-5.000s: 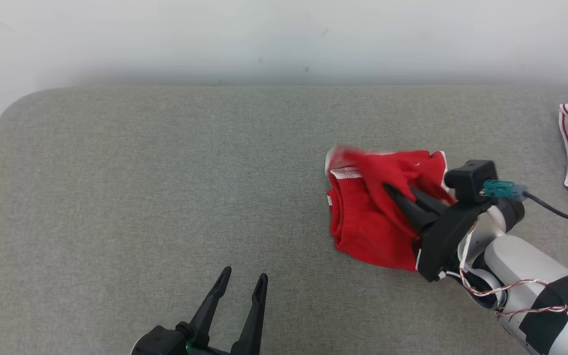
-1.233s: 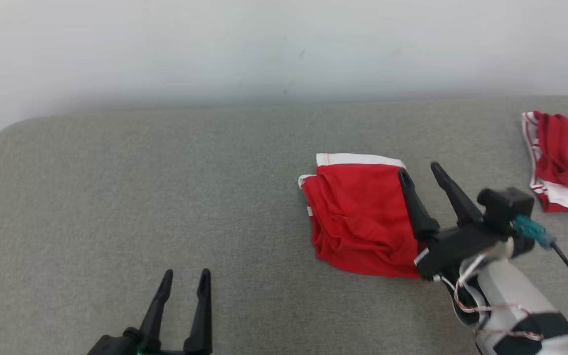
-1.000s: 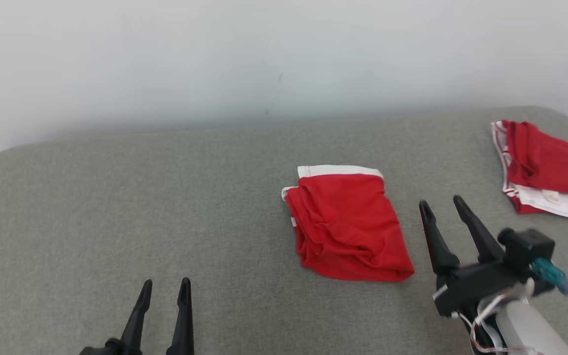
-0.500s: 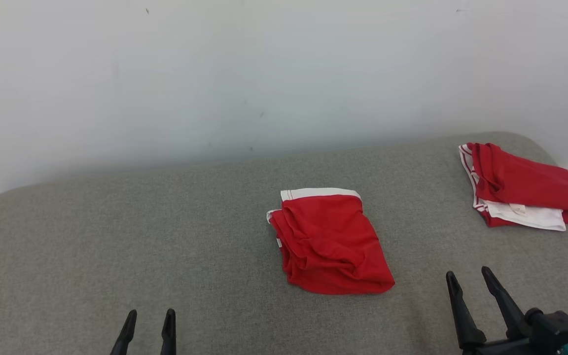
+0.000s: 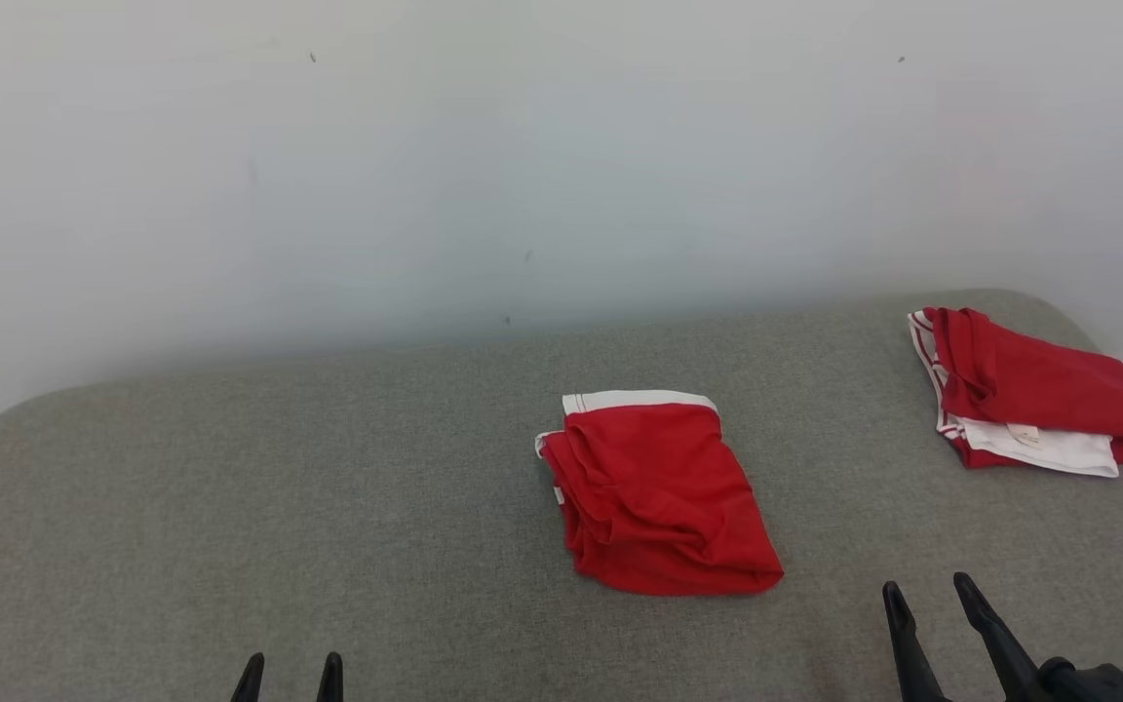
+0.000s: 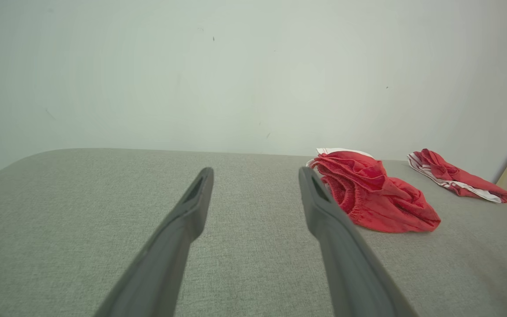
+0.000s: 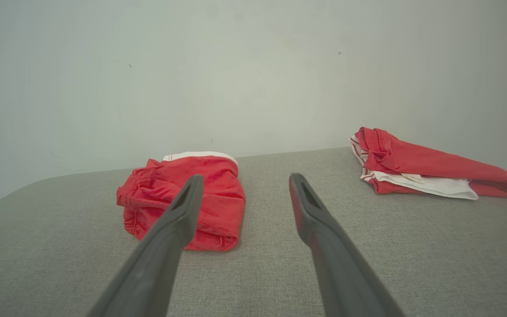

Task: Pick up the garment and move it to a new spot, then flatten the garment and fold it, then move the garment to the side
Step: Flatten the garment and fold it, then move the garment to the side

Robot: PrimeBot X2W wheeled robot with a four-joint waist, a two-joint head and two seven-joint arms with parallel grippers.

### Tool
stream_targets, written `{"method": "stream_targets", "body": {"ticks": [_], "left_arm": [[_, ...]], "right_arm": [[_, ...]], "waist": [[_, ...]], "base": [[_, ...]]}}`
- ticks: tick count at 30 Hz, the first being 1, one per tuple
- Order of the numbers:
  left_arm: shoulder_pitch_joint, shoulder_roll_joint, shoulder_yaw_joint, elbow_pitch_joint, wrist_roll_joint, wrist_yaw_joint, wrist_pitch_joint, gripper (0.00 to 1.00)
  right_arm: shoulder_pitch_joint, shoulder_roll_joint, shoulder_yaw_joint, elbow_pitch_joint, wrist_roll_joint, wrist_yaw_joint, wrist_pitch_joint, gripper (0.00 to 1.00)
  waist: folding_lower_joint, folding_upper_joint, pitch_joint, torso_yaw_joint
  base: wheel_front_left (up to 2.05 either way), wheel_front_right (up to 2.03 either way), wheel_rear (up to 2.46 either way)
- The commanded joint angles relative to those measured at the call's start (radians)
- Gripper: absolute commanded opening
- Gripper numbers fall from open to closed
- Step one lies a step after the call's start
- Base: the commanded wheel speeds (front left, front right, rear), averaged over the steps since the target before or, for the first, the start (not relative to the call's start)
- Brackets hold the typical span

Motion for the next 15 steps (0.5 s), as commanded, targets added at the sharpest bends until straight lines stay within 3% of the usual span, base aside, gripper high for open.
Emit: {"method": "stream_targets", "body": {"ticks": [1,15], "left_arm": [[0.015,0.0,0.002,0.004,0.006,0.0,-0.003,1.0],[0.014,0.0,-0.018,0.011,0.031,0.008,-0.003,1.0]], "right_arm": [[0.009,0.003,0.001,-0.004,-0.007,0.0,-0.004,1.0],[-0.003,-0.004,0.012,0.0,-0.015,0.0,-0.004,1.0]], "waist": [[0.0001,0.0,0.0,0.001],[0.0001,0.0,0.011,0.004]], "base": [[0.0,0.0,0.0],[0.0,0.0,0.0]]}}
